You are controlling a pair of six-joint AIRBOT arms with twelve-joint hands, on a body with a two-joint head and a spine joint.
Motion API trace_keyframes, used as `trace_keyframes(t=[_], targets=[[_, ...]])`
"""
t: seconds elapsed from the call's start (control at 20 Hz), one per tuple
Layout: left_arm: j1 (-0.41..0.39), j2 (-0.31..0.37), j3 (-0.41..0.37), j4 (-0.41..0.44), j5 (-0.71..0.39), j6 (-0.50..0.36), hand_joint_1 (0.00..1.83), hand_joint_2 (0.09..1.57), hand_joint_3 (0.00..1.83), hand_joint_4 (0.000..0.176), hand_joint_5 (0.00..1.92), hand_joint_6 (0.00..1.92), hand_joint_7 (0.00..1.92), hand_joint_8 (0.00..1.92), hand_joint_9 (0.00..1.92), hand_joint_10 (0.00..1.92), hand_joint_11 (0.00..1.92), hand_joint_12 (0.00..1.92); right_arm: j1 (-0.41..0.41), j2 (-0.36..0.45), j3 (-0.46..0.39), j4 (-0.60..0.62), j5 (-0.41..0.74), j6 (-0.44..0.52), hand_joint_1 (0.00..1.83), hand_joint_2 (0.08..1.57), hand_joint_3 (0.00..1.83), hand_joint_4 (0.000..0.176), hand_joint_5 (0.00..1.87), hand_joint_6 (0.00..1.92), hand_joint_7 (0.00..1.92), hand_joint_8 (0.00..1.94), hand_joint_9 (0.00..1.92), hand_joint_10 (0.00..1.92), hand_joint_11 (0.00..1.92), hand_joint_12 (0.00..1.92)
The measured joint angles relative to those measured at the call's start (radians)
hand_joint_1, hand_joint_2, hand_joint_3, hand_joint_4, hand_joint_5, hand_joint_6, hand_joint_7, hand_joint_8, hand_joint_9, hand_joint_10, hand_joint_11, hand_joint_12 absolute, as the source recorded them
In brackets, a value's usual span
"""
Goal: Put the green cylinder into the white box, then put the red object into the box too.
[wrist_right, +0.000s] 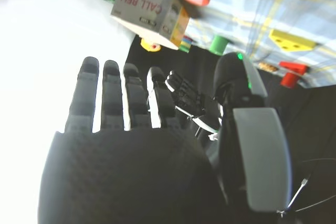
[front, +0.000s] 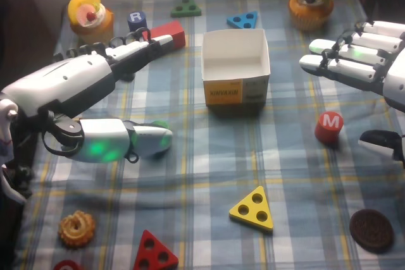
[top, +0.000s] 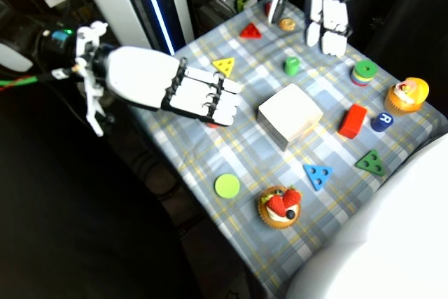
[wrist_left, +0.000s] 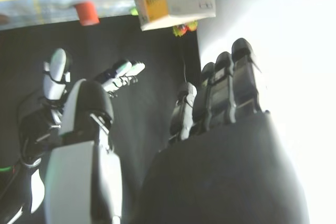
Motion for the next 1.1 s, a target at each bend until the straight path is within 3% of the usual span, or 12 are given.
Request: trace_keyframes(t=[0.05,0.15,0.3,0.45,0.6,0.65,0.7,0.85,0.9,0.95,1.0,1.1], targets=[[0.0,-0.005,0.005,0.0,0.006,0.0,0.73,1.18,0.01,0.045,0.08,0.01,0.19,0.02,0.08,0.25,0.0,1.01,0.0,0.0,0.0,0.003,0.0,-0.001,0.66,1.19,0.09,0.0,0.0,0.0,0.04,0.2,0.0,0.58,0.0,1.66],[-0.002,-0.015,0.008,-0.003,0.043,0.015,0.76,1.17,0.0,0.078,0.16,0.01,0.23,0.01,0.04,0.4,0.0,1.09,0.0,0.0,0.0,0.006,0.001,-0.001,0.68,1.21,0.04,0.0,0.02,0.01,0.07,0.12,0.0,0.51,0.0,1.53],[-0.011,-0.051,0.039,-0.021,0.1,0.049,0.89,1.15,0.0,0.076,0.32,0.04,0.36,0.04,0.0,0.78,0.0,1.3,0.0,0.0,0.0,0.014,0.002,-0.001,0.65,1.25,0.02,0.0,0.01,0.01,0.09,0.07,0.0,0.44,0.0,1.47],[-0.011,-0.073,0.067,-0.044,0.138,0.056,0.9,1.16,0.0,0.062,0.41,0.07,0.42,0.05,0.0,0.88,0.0,1.5,0.0,-0.006,0.008,0.022,0.002,-0.002,0.74,1.24,0.01,0.0,0.03,0.02,0.09,0.05,0.0,0.48,0.0,1.5],[-0.018,-0.098,0.069,-0.137,0.157,0.22,0.95,1.17,0.0,0.056,0.46,0.13,0.46,0.08,0.0,0.98,0.0,1.49,0.0,-0.01,0.008,0.023,0.002,-0.003,0.63,1.3,0.02,0.0,0.0,0.0,0.04,0.01,0.0,0.31,0.0,1.42],[-0.018,-0.112,0.069,-0.168,0.159,0.272,0.93,1.21,0.0,0.062,0.35,0.46,0.44,0.18,0.0,1.01,0.0,1.54,0.0,-0.01,0.008,0.026,0.002,-0.003,0.61,1.31,0.01,0.0,0.0,0.0,0.03,0.0,0.0,0.27,0.0,1.26],[-0.018,-0.117,0.071,-0.177,0.159,0.283,0.93,1.21,0.0,0.062,0.35,0.46,0.44,0.18,0.0,1.01,0.0,1.54,0.0,-0.01,0.009,0.026,0.002,-0.003,0.61,1.31,0.01,0.0,0.0,0.0,0.03,0.0,0.0,0.27,0.0,1.26],[-0.018,-0.147,0.091,-0.249,0.163,0.379,0.93,1.28,0.0,0.048,0.24,0.91,0.29,0.78,0.0,1.25,0.0,1.75,0.0,-0.01,0.01,0.031,0.002,-0.003,0.61,1.3,0.0,0.0,0.0,0.0,0.04,0.01,0.0,0.26,0.0,1.27],[-0.022,-0.162,0.098,-0.287,0.154,0.433,0.87,1.35,0.0,0.041,0.47,1.5,0.3,0.97,0.04,1.34,0.0,1.83,-0.003,-0.01,0.01,0.033,0.002,-0.003,0.58,1.31,0.0,0.0,0.0,0.0,0.03,0.0,0.0,0.24,0.0,1.31],[-0.023,-0.17,0.107,-0.299,0.151,0.453,1.03,1.37,0.0,0.0,0.48,1.56,0.54,1.57,0.17,1.48,0.0,1.9,-0.002,-0.01,0.01,0.032,0.002,-0.003,0.57,1.32,0.0,0.0,0.0,0.0,0.03,0.0,0.0,0.24,0.0,1.33],[-0.026,-0.174,0.109,-0.309,0.148,0.454,1.14,1.29,0.0,0.0,0.61,1.38,0.73,1.53,0.4,1.52,0.09,1.92,-0.003,-0.01,0.01,0.033,0.002,-0.003,0.59,1.31,0.0,0.0,0.0,0.0,0.04,0.01,0.0,0.27,0.0,1.39],[-0.027,-0.172,0.103,-0.315,0.149,0.46,1.11,1.32,0.01,0.0,0.56,1.5,0.7,1.59,0.39,1.55,0.05,1.92,-0.007,-0.01,0.01,0.04,0.003,-0.003,0.58,1.32,0.0,0.0,0.0,0.0,0.03,0.0,0.0,0.24,0.0,1.35]])
